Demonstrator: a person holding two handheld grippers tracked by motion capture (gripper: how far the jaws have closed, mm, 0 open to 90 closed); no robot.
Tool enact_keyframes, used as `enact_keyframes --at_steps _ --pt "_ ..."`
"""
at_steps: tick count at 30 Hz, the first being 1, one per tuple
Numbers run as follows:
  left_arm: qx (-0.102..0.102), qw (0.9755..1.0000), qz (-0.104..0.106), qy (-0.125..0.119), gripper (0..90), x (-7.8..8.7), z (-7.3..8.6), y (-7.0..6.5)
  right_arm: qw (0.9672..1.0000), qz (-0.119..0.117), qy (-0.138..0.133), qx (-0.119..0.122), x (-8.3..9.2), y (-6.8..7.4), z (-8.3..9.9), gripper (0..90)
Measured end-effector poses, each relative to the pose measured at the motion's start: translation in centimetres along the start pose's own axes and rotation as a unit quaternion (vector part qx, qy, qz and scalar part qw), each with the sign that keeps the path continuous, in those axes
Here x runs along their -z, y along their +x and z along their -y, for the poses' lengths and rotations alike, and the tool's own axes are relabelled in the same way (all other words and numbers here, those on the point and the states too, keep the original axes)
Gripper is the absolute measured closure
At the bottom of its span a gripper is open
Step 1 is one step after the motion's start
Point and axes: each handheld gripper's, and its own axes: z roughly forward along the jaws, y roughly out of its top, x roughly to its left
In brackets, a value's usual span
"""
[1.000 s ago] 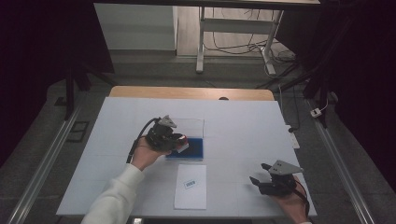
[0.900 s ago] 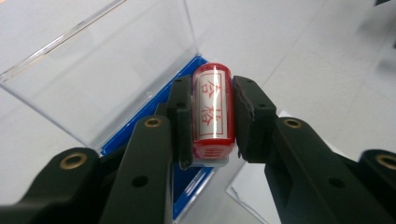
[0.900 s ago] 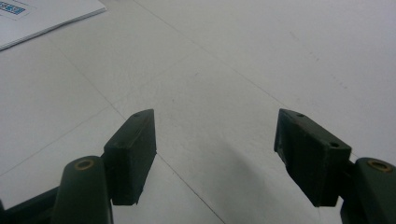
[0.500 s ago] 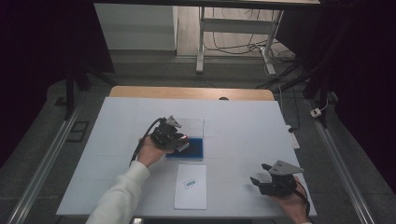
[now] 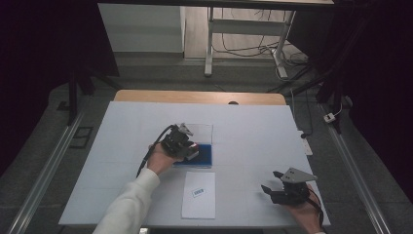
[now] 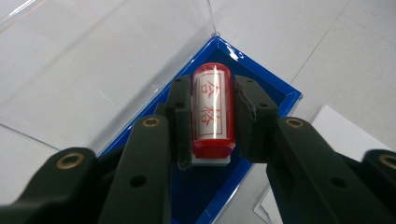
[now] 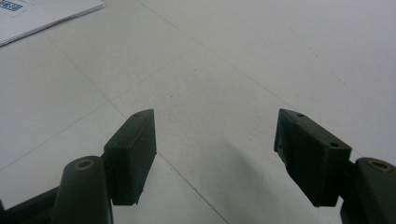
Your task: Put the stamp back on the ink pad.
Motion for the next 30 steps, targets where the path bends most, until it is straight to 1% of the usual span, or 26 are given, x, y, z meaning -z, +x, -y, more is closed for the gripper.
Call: enact_keyframes --at_steps 2,5,7,8,13,14,16,21,22,24,30 --pt "0.0 1.0 -0.001 -0.005 63.7 0.2 -0.1 -0.1 1.0 0.0 0.0 -0.001 0.0 0.1 0.0 29.3" --pt "-0.001 0.9999 -0.008 -0.01 54.1 0.8 -0.1 -0.4 1.0 0.002 0.001 -0.001 0.1 0.0 0.0 29.3" --pt "-0.001 0.9997 -0.015 -0.019 48.1 1.5 -0.1 -0.6 1.0 0.001 0.0 -0.002 0.1 0.0 0.0 29.3" --pt "0.001 0.9996 -0.016 -0.025 46.0 1.9 0.0 -0.7 1.0 0.001 0.001 -0.002 0.1 0.0 0.0 29.3" --pt "0.003 0.999 -0.022 -0.04 37.4 3.9 0.7 -1.0 1.0 0.002 0.001 -0.001 0.1 0.1 0.0 29.3" --pt "0.006 0.9987 -0.022 -0.045 36.3 4.3 0.9 -1.1 1.0 0.002 0.0 0.0 0.1 0.0 0.0 29.3" --pt "0.006 0.9986 -0.018 -0.05 35.2 5.0 1.5 -1.3 1.0 0.003 0.001 0.0 0.1 0.1 0.0 29.3" --pt "0.002 0.9979 -0.019 -0.062 33.4 6.7 3.2 -1.8 1.0 0.003 -0.002 -0.003 0.2 0.0 0.0 29.3" --pt "0.003 0.9977 -0.019 -0.065 33.1 7.0 3.6 -1.9 1.0 0.003 -0.003 0.0 0.2 0.0 0.0 29.3" --pt "0.005 0.9973 -0.017 -0.071 32.9 7.6 4.4 -2.0 1.0 0.003 -0.004 -0.004 0.2 0.1 0.0 29.2" --pt "0.004 0.9965 -0.019 -0.082 32.8 9.1 7.2 -2.5 1.0 0.004 -0.003 -0.003 0.3 0.1 0.1 29.2"
